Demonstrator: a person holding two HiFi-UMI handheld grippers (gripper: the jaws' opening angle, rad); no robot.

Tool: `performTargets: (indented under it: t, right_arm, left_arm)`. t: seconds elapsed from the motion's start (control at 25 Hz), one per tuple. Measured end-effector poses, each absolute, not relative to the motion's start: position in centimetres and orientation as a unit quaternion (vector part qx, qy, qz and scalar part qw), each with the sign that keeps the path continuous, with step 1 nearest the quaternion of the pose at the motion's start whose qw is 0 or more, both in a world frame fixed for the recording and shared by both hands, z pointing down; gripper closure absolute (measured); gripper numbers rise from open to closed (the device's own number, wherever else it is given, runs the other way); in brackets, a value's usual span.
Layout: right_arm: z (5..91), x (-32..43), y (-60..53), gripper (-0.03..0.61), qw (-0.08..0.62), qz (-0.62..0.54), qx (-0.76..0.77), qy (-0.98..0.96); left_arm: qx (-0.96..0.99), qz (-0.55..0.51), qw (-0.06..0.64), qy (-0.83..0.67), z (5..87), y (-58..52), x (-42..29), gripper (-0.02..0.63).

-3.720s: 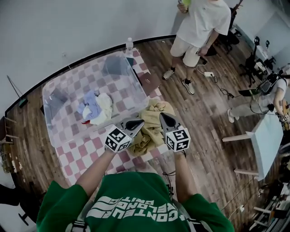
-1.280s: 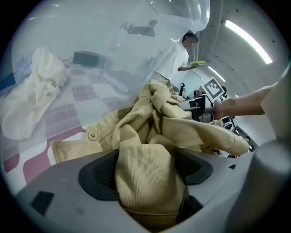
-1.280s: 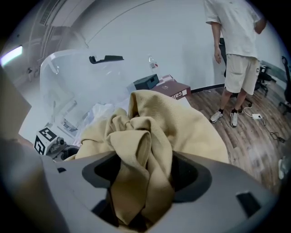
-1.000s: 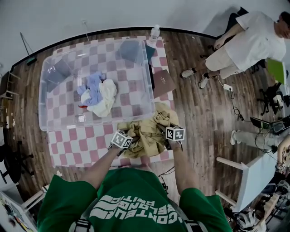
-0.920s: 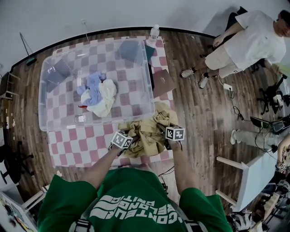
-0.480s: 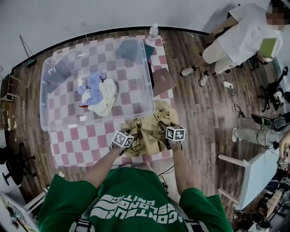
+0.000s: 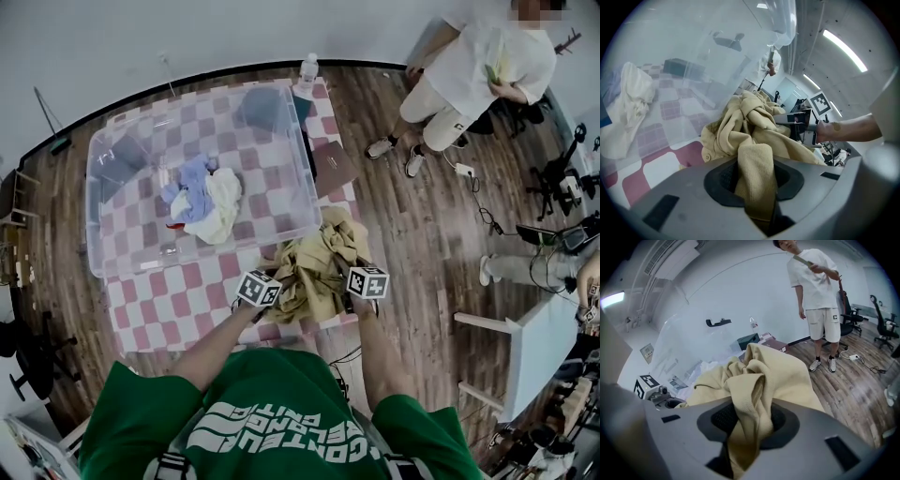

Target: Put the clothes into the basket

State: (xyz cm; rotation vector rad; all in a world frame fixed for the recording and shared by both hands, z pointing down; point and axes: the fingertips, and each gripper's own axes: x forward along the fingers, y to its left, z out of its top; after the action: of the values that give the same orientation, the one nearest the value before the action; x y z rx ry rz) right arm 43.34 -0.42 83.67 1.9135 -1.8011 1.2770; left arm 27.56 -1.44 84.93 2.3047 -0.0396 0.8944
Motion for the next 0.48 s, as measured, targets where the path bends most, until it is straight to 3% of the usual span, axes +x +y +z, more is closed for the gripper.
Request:
performTargets:
  t: [0.48]
  right_arm:
    - [78.2,41.8,4.3,0.460,0.056,0.384,0.727,-0.567]
  left_arm:
    - [0.914,0.308,0.254,0.072,79.5,0.3,28.5,0.523]
